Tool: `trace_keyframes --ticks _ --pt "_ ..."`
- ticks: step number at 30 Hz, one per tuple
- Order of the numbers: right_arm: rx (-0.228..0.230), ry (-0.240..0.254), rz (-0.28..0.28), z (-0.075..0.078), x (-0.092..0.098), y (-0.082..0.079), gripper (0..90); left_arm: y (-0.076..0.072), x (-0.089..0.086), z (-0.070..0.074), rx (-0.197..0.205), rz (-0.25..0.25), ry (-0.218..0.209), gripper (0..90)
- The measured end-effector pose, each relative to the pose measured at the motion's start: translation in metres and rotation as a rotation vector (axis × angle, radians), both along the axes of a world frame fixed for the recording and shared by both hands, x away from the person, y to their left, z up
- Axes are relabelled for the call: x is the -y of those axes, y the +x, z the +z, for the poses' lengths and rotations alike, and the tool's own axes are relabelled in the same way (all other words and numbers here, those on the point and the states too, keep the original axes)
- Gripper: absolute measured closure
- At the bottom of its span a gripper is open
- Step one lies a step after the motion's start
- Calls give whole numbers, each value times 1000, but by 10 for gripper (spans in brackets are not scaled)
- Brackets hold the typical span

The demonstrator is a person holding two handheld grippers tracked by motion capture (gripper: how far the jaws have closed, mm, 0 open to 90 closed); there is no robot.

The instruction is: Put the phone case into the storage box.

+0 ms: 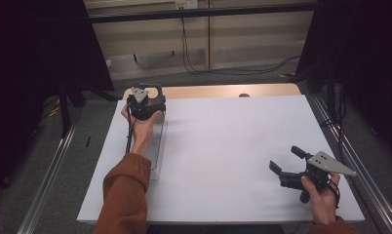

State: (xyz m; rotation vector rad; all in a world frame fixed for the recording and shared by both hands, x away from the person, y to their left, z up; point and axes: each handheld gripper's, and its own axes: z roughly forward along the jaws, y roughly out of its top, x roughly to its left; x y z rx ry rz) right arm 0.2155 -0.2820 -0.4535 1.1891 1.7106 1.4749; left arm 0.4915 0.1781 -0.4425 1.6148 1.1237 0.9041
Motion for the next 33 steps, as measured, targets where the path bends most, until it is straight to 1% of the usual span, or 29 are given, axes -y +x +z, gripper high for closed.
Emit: trace_keyframes --ticks 1,3,4,5,7,8,9,10,11,12,13,14,16,18,19,20,21,22,23,24,26,27,28,30,31,33 --pt "-2 -6 6 0 1 0 25 0 1 0 -6 9 2 122" --pt "0 -4 8 0 1 0 25 1 1 -2 -1 -4 6 122" --pt "0 5 5 0 0 0 25 1 2 -2 -2 -4 -5 122" --pt "0 4 4 0 1 -1 25 2 1 -2 -5 -2 10 121" --pt "1 -5 9 0 1 -1 25 3 -1 -4 -25 18 6 120" --pt "2 -2 10 1 1 -1 25 3 -1 -5 -26 28 0 120" --pt "4 -5 13 1 1 -1 25 3 -2 -5 -30 15 -6 119" --pt "4 -5 13 1 0 -1 25 3 -2 -5 -26 29 -1 120" --pt "3 -4 16 1 0 -1 25 3 -2 -5 -28 21 8 119" --pt "2 1 14 1 0 -1 25 3 -2 -4 -23 13 -2 119" --pt "5 0 12 1 1 -1 25 2 -2 -4 -28 12 6 119" --pt "2 7 7 1 0 -1 25 2 -1 -4 -24 2 5 119" --pt "4 5 7 0 0 0 25 2 1 -4 -24 4 -2 118" --pt "4 -4 13 1 1 -1 25 1 0 -3 -32 12 7 115" --pt "4 -5 15 1 0 -1 25 1 0 -3 -25 2 -4 116" --pt "5 1 11 1 0 -1 25 1 -1 -2 -28 0 -1 114" --pt "1 1 12 1 -1 -1 25 0 -1 -2 -31 7 -6 112" --pt "1 3 6 0 -1 0 25 0 -3 -1 -36 16 -1 110" --pt "1 2 6 0 -1 -1 25 1 -4 -1 -38 5 -7 107" --pt "2 2 9 0 -1 -1 25 0 -4 -1 -40 16 -14 105" --pt "6 -2 12 1 0 -1 25 0 -5 -1 -52 12 -28 86" --pt "2 2 11 1 0 -1 25 0 -5 -1 -48 0 -36 77" --pt "0 3 12 1 0 -1 25 0 -4 -1 -54 7 -22 73" --pt "2 2 9 0 -1 -1 25 0 -3 -1 -45 -4 -20 65" --pt "1 3 12 0 -1 0 25 -1 -3 -1 -53 -1 -6 59" --pt "5 -6 18 0 -1 0 25 -1 -4 0 -63 3 -14 51"
